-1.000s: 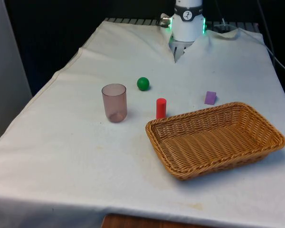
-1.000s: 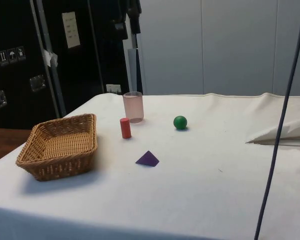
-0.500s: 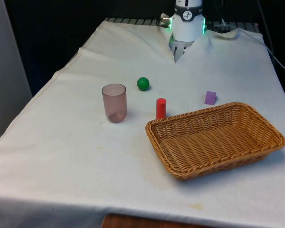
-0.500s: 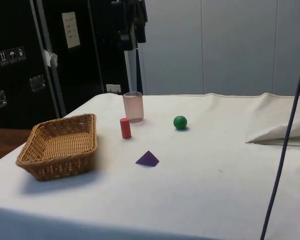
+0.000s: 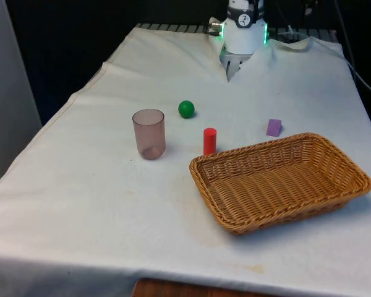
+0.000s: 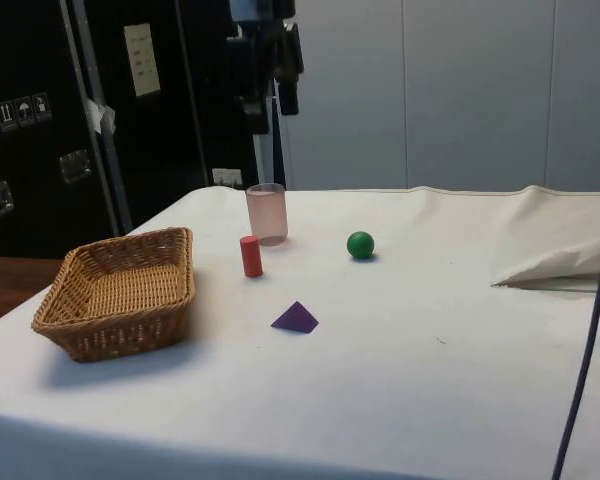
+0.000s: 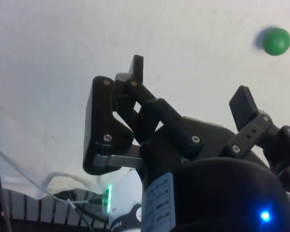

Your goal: Pick up the triangular block and place it into the basket.

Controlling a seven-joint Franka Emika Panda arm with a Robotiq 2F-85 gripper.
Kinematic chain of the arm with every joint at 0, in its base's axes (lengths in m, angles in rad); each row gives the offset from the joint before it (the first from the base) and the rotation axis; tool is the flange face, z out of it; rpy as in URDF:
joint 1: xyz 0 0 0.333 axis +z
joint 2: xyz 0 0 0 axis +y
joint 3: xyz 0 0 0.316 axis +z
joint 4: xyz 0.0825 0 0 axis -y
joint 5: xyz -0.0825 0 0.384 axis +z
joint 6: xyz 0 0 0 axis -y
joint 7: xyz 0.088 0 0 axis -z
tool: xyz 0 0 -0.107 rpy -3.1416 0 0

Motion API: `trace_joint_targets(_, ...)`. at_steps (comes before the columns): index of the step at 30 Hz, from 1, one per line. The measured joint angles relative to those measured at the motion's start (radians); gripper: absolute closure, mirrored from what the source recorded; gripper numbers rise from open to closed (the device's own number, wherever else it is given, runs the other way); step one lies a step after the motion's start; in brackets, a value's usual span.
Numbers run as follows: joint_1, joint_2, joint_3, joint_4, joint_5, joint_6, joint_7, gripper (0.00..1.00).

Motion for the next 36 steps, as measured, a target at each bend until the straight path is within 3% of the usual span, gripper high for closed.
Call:
trace_joint_targets(11, 0.000, 0.048, 0.020, -0.001, 0.001, 0.044, 0.055, 0.00)
trace_joint_targets(25, 0.001, 0.055, 0.057, -0.115, 0.000, 0.198, 0.139, 0.00)
trace_joint_targets(36, 0.000, 0.108, 0.058, -0.172, -0.002, 0.320, 0.138, 0.00)
